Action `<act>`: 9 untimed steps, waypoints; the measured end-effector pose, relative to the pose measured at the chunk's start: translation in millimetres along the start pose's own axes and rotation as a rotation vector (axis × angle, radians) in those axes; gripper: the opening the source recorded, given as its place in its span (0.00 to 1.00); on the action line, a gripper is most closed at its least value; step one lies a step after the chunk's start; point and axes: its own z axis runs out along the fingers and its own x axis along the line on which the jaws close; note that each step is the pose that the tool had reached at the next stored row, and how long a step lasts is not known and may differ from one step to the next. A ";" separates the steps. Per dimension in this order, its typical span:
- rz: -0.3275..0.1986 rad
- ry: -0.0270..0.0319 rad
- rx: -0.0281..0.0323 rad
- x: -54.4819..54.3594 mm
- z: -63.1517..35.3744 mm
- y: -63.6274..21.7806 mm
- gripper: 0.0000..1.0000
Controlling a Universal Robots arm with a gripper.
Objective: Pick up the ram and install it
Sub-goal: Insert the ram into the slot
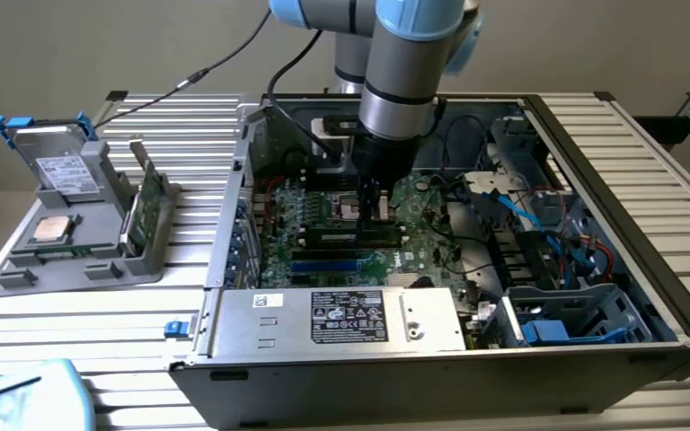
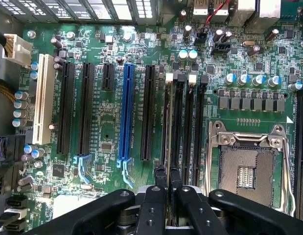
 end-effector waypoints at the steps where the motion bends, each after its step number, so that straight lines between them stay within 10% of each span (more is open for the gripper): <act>1: 0.000 0.0011 -0.0001 -0.2 0.0 0.1 0.14; 9: 0.002 0.0152 -0.0009 -0.9 0.5 0.1 0.14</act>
